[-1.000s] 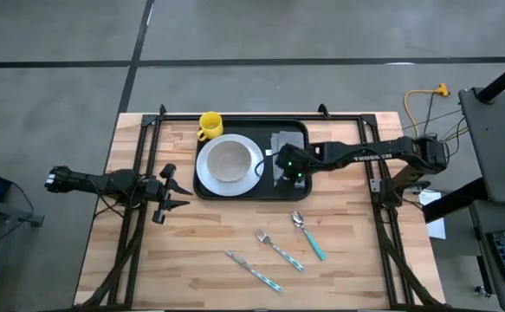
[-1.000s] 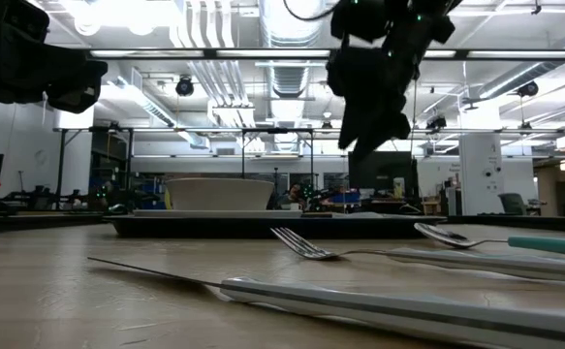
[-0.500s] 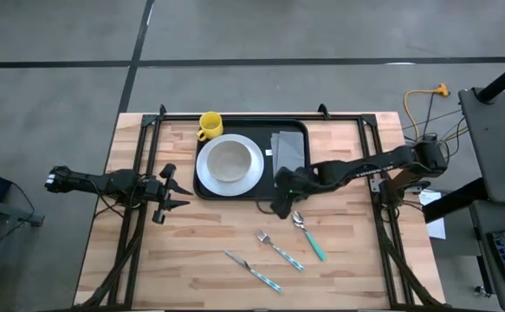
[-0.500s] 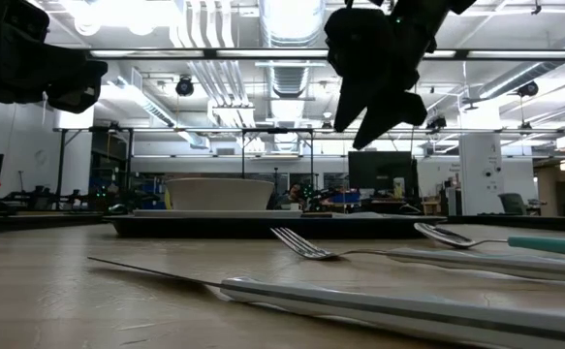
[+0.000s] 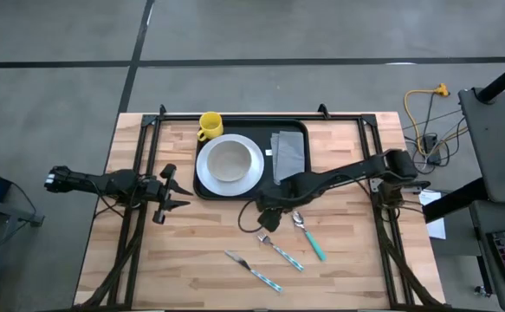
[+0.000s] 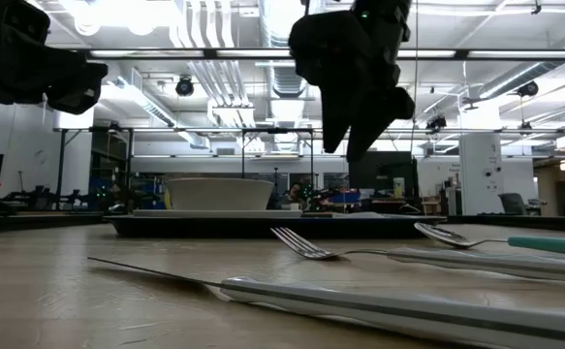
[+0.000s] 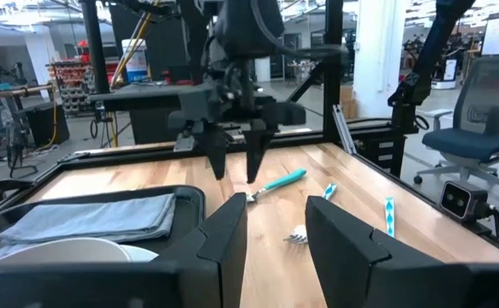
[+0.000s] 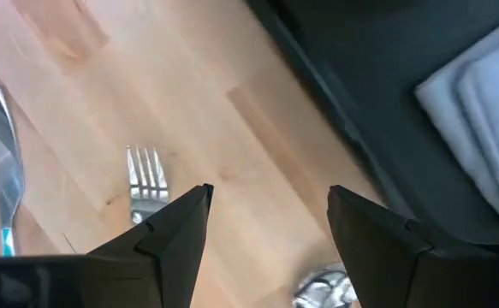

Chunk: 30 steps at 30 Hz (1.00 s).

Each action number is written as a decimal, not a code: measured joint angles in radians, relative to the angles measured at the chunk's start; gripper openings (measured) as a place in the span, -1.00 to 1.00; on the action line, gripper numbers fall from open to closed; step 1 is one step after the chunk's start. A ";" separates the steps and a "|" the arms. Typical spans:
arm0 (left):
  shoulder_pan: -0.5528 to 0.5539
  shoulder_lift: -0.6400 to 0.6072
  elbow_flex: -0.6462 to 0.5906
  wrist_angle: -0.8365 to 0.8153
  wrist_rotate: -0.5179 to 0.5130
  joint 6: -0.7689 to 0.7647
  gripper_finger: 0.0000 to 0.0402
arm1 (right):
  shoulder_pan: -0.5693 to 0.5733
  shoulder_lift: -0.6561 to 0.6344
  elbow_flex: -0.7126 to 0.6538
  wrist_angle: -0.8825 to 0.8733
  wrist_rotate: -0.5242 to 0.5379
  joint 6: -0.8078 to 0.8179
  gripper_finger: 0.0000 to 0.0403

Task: Set up tray
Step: Put the white fork on top of the napkin

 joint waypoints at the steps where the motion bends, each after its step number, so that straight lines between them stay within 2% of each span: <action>1: 0.000 0.004 0.000 0.002 0.000 0.000 -0.49 | 0.005 0.019 0.021 -0.016 -0.006 0.000 0.12; 8: 0.000 0.009 0.000 -0.002 0.000 0.000 -0.49 | 0.041 0.117 0.130 -0.019 -0.104 0.001 0.12; 12: 0.000 0.013 0.000 -0.002 0.000 0.000 -0.49 | 0.054 0.130 0.157 -0.023 -0.104 0.005 0.12; 30: 0.000 0.013 0.000 -0.002 0.000 0.000 -0.49 | 0.185 0.125 0.140 -0.048 -0.093 0.230 0.12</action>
